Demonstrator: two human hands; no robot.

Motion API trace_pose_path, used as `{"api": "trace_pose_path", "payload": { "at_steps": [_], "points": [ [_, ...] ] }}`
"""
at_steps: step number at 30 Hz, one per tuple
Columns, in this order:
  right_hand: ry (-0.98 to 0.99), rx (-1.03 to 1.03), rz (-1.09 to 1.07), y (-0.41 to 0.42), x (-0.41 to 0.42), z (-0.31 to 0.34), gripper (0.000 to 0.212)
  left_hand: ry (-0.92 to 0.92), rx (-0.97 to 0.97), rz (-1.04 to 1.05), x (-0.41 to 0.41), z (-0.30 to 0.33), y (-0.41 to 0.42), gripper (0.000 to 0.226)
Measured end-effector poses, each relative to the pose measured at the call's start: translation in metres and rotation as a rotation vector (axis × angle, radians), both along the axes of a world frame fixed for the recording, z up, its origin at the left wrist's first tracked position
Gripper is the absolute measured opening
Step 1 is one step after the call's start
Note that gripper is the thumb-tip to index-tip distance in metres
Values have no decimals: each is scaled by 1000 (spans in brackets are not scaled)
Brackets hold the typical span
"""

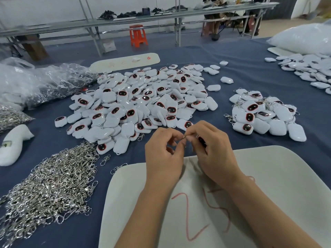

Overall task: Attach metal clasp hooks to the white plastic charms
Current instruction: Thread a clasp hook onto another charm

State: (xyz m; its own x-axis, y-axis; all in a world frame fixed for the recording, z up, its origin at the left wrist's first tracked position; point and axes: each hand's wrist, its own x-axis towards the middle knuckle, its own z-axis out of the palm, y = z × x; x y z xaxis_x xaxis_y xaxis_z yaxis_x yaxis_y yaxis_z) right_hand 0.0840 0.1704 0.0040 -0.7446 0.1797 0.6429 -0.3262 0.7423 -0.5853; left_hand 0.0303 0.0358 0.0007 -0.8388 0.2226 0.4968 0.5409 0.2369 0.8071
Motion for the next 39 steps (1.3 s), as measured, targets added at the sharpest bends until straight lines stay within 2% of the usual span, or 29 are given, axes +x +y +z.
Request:
{"api": "trace_pose_path", "payload": {
  "at_steps": [3, 8, 12, 17, 22, 25, 28, 33, 39],
  "points": [
    [-22, -169, 0, -1, 0, 0, 14, -84, 110, -26, -1, 0, 1, 14],
    [-79, -325, 46, 1, -1, -1, 16, -197, 159, -67, -1, 2, 1, 20],
    [-87, -288, 41, 2, 1, 0, 19, -224, 151, -100, 0, 4, -1, 18],
    [-31, -73, 21, 1, 0, 2, 18, -163, 79, -94, 0, 4, -5, 6],
    [-13, -40, 27, 1, 1, 3, 17, -128, 73, -81, -2, 5, -7, 17],
    [-15, -61, 29, 1, 2, 4, 17, -145, 100, -117, -3, 5, -7, 13],
    [-61, -116, 44, -1, 2, 4, 17, -65, 86, -83, -3, 5, -10, 18],
    [-25, -145, 62, 1, 2, 4, 17, 41, 71, -118, -3, 7, -9, 19],
    [-48, -234, 69, 2, 2, 1, 22, -1, 72, -192, -2, 10, -11, 12]
  ]
}}
